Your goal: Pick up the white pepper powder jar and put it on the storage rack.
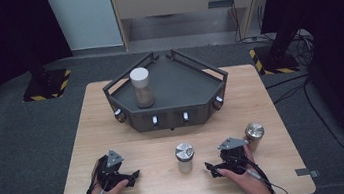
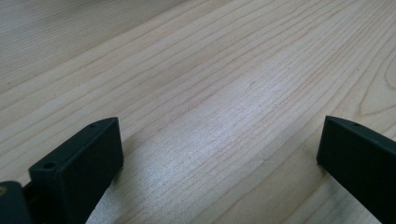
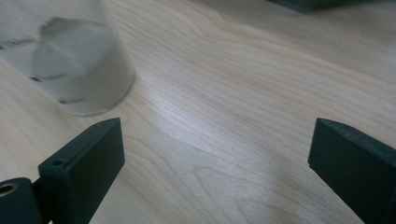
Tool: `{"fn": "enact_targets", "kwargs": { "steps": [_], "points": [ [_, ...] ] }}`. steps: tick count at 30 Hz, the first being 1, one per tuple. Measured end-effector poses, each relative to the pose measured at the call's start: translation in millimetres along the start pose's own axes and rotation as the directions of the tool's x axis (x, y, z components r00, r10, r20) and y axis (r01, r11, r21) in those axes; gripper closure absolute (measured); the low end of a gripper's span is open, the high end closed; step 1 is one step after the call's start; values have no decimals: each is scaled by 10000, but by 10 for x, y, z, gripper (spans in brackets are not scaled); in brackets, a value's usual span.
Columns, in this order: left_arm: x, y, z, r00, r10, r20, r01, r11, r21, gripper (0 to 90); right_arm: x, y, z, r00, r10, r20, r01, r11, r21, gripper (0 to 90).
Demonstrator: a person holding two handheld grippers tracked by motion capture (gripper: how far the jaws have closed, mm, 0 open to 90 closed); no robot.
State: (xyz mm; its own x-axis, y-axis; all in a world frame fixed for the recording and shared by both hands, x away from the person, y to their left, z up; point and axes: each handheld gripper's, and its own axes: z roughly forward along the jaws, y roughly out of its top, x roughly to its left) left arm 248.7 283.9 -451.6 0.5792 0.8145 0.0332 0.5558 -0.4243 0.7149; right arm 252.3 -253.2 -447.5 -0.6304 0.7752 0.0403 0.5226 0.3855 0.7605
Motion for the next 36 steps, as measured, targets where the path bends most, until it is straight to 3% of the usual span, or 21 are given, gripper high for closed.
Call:
{"fn": "enact_targets", "kwargs": {
  "steps": [3,15,25,36],
  "points": [
    [0,0,1,10000,-3,-5,3,10000,-1,0,78,70,-79,9989,-440,-159,438,9990,-123,35],
    [1,1,1,10000,1,-3,-1,10000,2,0,232,274,-151,9907,-1182,-676,1175,9930,-149,58],
    [1,2,1,10000,2,-3,-2,10000,4,0,286,355,-113,9891,-1219,-830,1203,9924,-246,57],
    [1,2,1,10000,1,-2,-1,10000,3,0,399,435,44,9827,-1433,-1173,1411,9896,-262,57]
  ]
}}
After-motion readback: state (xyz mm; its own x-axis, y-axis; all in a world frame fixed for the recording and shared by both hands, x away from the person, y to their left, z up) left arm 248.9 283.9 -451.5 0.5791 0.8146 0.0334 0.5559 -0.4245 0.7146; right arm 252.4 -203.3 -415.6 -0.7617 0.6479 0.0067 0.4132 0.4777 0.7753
